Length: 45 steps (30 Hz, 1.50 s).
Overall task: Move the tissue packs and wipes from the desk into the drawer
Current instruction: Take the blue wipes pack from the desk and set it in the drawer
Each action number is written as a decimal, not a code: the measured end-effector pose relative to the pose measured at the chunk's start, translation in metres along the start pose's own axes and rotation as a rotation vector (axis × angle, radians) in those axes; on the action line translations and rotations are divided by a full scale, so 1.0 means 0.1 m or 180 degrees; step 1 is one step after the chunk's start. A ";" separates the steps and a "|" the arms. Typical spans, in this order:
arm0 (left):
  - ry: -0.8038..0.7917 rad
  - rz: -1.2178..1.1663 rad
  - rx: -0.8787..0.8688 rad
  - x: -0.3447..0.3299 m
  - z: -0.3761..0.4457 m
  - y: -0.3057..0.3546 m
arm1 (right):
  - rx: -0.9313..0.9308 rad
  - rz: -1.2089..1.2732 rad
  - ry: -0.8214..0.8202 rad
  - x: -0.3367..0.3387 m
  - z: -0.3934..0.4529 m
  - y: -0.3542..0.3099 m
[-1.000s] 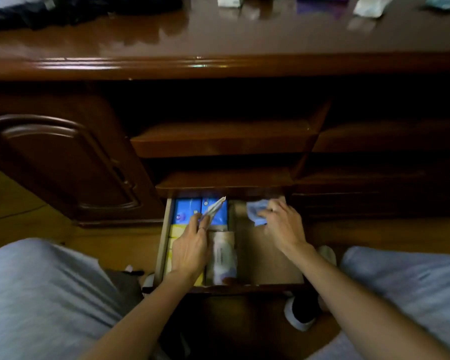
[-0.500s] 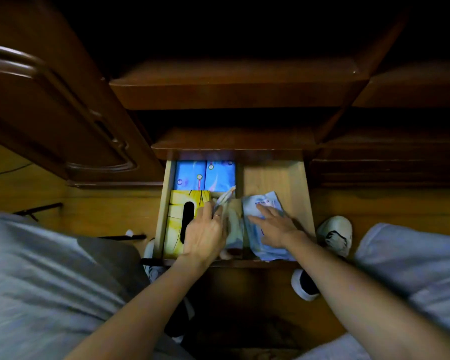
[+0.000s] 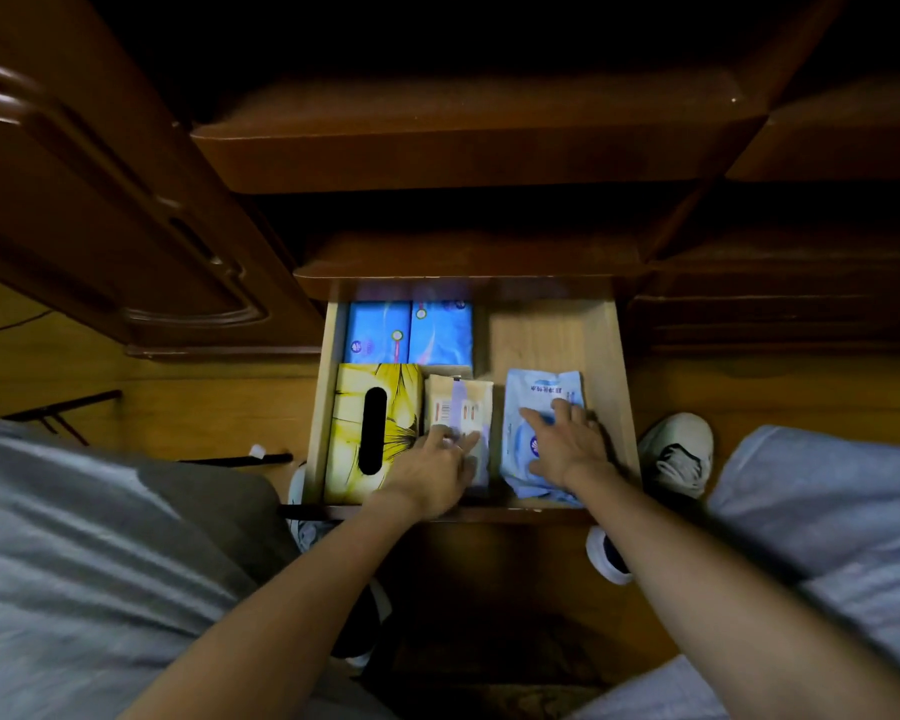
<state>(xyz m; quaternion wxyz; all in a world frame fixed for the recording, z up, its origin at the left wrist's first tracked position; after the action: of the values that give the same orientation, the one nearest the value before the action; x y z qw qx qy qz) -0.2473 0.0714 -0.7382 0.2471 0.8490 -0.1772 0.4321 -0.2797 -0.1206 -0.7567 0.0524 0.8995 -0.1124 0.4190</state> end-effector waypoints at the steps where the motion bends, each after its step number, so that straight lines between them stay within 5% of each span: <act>1: 0.0054 0.0321 -0.0093 0.01 0.00 0.01 | 0.0031 -0.0007 0.0066 0.00 0.01 -0.01; 5: 0.0428 0.1168 -0.0567 0.05 0.12 0.13 | 0.0235 0.0254 -0.0156 -0.09 0.05 -0.02; 9: 0.0110 0.1332 -0.0637 0.03 0.26 0.05 | 0.0175 0.0092 -0.0212 -0.14 0.08 0.07; 14: 0.0073 0.0462 -0.0064 0.10 0.39 0.01 | 0.0133 -0.0029 0.0265 -0.07 0.15 0.05; 17: -0.0014 0.0317 0.0139 0.08 0.47 0.01 | 0.0374 0.0637 0.0734 0.07 0.19 -0.16; 21: -0.0050 0.0594 0.0411 0.01 0.51 0.01 | 0.0228 0.2011 -0.0234 -0.08 0.20 -0.38; 25: -0.0087 0.0579 0.0458 -0.03 0.55 0.03 | 0.0116 0.2733 -0.0661 -0.26 0.15 -0.49; 33: 0.0457 -0.1343 0.0712 0.22 0.34 -0.11 | 0.0188 0.3416 -0.0754 -0.14 0.10 -0.48; 37: 0.0759 -0.1853 0.0952 0.38 0.24 -0.13 | 0.0206 0.4385 -0.0900 -0.06 0.01 -0.48; 40: 0.0935 -0.2185 0.1171 0.45 0.17 -0.27 | 0.0178 0.4925 -0.0722 -0.01 0.01 -0.44; 45: 0.0764 -0.3616 0.1196 0.43 0.13 -0.29 | -0.0160 0.4524 -0.0072 -0.06 0.05 -0.27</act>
<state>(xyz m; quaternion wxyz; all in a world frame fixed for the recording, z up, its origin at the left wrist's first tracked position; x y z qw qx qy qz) -0.2002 0.0836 -0.7174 0.3031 0.7852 0.4117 0.3492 -0.2731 -0.0942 -0.7644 -0.2140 0.6113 -0.6820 0.3397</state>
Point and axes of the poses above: each hand's wrist, its own z-axis towards the middle knuckle, its own x-axis out of the back of the hand, y = z × x, the point moved 5 cm from there along z, towards the middle knuckle, and after that the axes turned 2 degrees about z, right-handed, at the moved point
